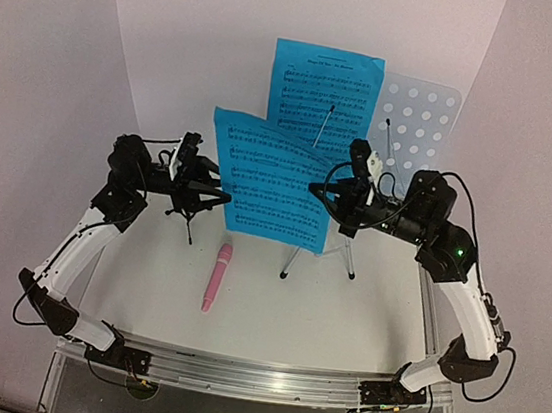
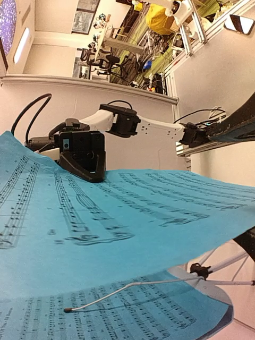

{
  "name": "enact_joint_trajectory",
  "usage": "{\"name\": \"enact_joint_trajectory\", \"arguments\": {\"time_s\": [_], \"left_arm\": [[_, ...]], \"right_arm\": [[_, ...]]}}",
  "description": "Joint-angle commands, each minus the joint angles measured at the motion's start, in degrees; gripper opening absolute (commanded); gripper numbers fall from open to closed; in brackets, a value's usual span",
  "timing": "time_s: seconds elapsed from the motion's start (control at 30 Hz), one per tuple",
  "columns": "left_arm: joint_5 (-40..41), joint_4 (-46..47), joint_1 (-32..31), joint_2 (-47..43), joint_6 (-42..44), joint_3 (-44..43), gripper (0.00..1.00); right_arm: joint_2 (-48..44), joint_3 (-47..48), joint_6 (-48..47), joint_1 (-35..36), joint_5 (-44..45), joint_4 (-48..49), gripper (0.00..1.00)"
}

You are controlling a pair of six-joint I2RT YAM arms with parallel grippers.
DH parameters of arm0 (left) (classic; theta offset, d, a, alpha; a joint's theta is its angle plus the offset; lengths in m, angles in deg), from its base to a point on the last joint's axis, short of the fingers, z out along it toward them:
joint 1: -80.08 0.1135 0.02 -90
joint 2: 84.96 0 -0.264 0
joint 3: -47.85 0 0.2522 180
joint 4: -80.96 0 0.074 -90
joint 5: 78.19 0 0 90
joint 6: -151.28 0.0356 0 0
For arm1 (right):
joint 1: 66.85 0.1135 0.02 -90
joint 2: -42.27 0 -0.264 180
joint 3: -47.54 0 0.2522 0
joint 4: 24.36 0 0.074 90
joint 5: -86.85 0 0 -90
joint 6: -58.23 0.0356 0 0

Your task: Set up the instrument practice props

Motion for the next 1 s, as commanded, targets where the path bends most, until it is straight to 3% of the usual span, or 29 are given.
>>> {"name": "enact_joint_trajectory", "arguments": {"time_s": [0.0, 0.23, 0.53, 0.73, 0.9, 0.97], "left_arm": [[1.5, 9.0, -1.9, 2.3, -3.3, -3.2, 0.38], [4.2, 10.3, -3.6, 3.4, -2.9, -4.2, 0.01], [8.0, 13.4, -6.5, 7.2, -4.8, -8.7, 0.00], [10.6, 13.1, -9.5, 10.9, -4.1, -12.4, 0.00], [11.7, 11.5, -11.8, 14.6, 3.2, -17.3, 0.00], [12.6, 11.3, -12.5, 16.5, 5.1, -19.4, 0.00]], "right_arm": [[-0.6, 6.6, -1.4, -1.2, 0.0, -2.1, 0.00], [1.9, 11.0, -3.3, -3.3, 1.2, -5.0, 0.00], [2.2, 12.0, -2.9, -4.3, 8.1, -5.0, 0.00], [1.5, 13.6, -2.4, -4.3, 24.8, -3.9, 0.10], [-1.4, 10.7, -2.6, -4.3, 31.1, 0.2, 0.14], [-2.2, 9.6, -2.7, -4.3, 32.6, 1.1, 0.11]]}}
